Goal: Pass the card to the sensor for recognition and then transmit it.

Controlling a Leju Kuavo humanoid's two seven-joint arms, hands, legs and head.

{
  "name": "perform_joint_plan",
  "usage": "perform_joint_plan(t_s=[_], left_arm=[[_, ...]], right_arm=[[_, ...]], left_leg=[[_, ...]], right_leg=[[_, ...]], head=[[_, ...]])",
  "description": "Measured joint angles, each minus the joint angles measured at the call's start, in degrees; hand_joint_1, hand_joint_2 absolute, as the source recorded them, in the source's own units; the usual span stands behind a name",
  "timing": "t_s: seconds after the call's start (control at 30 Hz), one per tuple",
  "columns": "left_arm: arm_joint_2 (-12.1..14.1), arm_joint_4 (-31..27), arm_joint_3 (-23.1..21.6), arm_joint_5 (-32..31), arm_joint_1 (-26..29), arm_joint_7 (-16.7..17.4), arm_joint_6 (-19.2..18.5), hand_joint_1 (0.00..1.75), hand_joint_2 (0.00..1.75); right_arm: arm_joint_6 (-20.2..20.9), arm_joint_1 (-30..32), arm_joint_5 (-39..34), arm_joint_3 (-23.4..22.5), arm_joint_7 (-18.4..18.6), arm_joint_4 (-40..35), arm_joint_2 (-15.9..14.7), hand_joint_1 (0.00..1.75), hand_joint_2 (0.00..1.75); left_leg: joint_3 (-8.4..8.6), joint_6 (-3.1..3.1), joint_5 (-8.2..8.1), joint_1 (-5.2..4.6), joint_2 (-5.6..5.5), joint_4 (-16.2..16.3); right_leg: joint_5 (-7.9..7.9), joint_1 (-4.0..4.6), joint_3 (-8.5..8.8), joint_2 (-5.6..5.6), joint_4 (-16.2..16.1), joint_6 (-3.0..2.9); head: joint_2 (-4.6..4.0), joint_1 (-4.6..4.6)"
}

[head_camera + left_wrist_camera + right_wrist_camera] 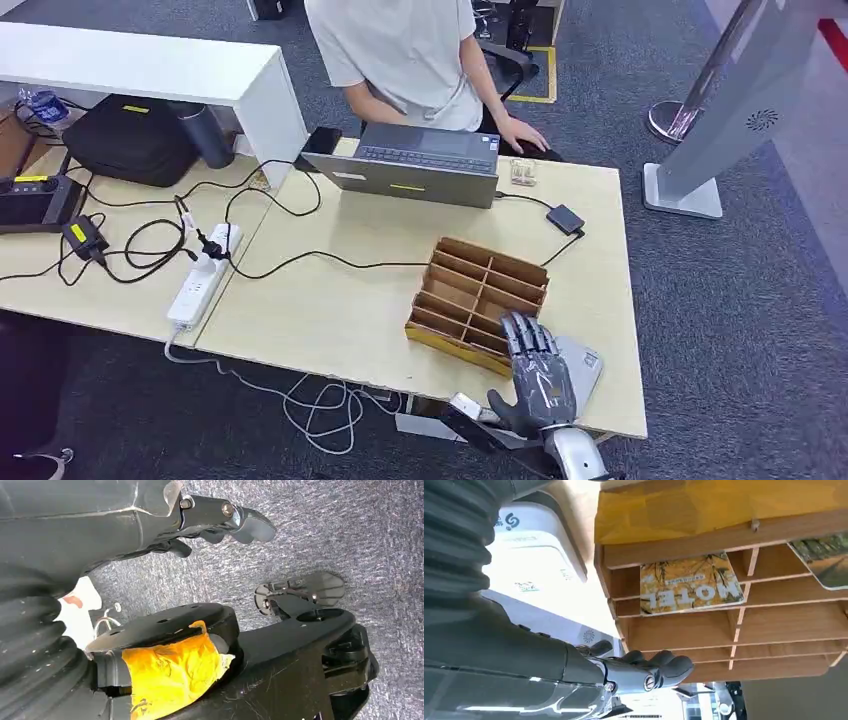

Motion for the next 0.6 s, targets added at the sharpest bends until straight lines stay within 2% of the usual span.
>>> perform_joint_plan(t_s=[0.3, 0.33, 0.43, 0.6], left_arm=[[-0.1, 0.0, 0.0, 0.4, 0.0, 0.1, -0.1, 0.0, 1.75], [-0.1, 0.0, 0.0, 0.4, -0.1, 0.7, 0.0, 0.0, 1.75], [-0.1, 0.0, 0.0, 0.2, -1.6, 6.2, 0.4, 0.0, 1.75], [-0.2, 0.0, 0.0, 0.1, -2.3, 7.4, 0.4, 0.0, 1.75]], right_arm=[[0.9, -0.1, -1.1, 0.1, -0.9, -0.2, 0.0, 0.0, 1.75], [0.9, -0.1, -1.1, 0.1, -0.9, -0.2, 0.0, 0.0, 1.75], [1.4, -1.0, -1.7, 0.1, -0.9, 0.5, 0.9, 0.0, 1.75], [1.9, -2.2, -1.9, 0.1, -0.9, 1.3, 1.8, 0.0, 1.75]], left_leg=[[-0.01, 0.0, 0.0, 0.0, 0.0, 0.0], [-0.01, 0.0, 0.0, 0.0, 0.0, 0.0], [0.0, 0.0, 0.01, 0.0, -0.01, 0.0], [0.02, 0.0, 0.01, 0.0, 0.0, 0.0]], right_leg=[[0.0, 0.0, 0.01, 0.0, 0.0, 0.0], [0.0, 0.0, 0.01, -0.01, 0.0, 0.0], [0.01, 0.0, 0.02, -0.01, 0.0, -0.01], [0.01, 0.0, 0.02, -0.01, 0.0, -0.01]], head=[[0.0, 0.02], [0.02, 0.0], [0.02, 0.0], [0.02, 0.0]])
